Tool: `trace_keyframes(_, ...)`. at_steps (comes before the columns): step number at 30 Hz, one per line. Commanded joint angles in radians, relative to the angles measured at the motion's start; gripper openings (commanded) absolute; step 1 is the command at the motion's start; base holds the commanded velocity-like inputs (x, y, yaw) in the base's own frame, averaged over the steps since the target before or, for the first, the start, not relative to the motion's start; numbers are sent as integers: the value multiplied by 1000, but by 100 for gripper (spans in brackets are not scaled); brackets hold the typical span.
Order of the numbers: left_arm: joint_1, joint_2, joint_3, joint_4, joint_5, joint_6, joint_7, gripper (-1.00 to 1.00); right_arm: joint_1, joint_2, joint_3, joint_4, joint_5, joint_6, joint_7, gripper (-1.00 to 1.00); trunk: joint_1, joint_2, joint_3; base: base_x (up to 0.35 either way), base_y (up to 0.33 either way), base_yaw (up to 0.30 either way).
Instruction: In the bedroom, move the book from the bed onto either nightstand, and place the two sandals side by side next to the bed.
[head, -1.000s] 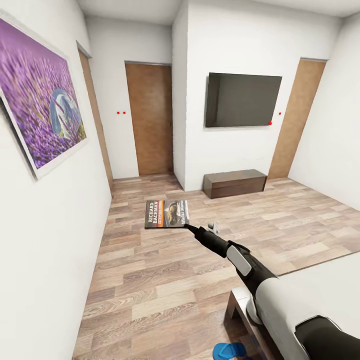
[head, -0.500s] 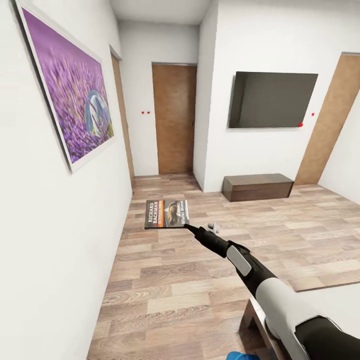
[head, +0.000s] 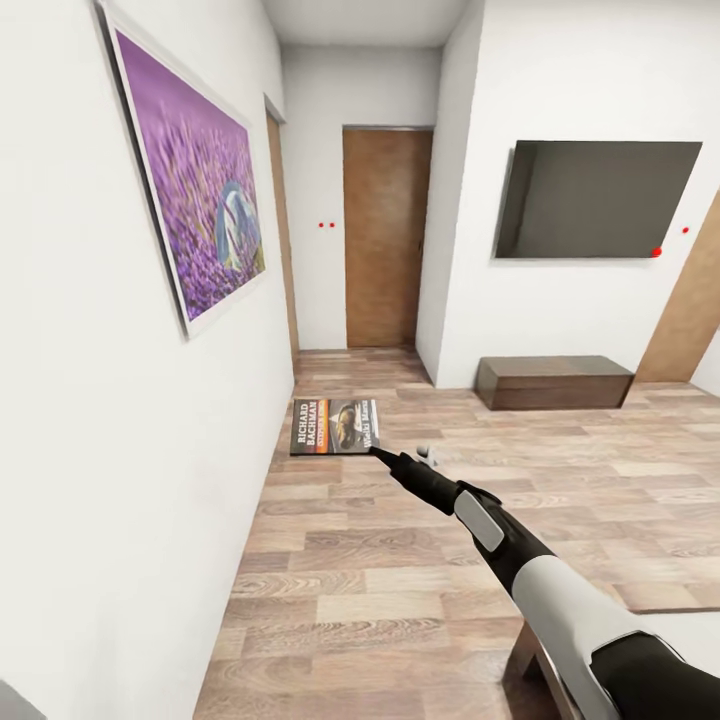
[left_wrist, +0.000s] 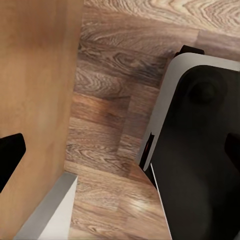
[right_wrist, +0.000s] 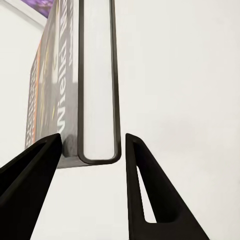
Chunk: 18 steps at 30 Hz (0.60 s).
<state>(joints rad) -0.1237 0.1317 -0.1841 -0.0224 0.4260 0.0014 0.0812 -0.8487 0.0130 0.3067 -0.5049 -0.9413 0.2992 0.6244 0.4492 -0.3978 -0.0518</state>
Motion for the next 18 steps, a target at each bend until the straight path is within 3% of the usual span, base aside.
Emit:
trace_keyframes(1,-1,0,-9,-1,8,0,3,100,-1,0,2,0,-11,7,1,-100,1,-2,-2,98,0,54)
trace_keyframes(9,-1,0,-9,-1,7,0,3,100,-1,-2,0,1,-11,7,1,-100,1,-2,-2,144,0,8)
trace_keyframes(18,-1,0,-9,-2,7,0,2,100,-1,0,1,0,-11,7,1,-100,1,-2,-2,128,0,-164)
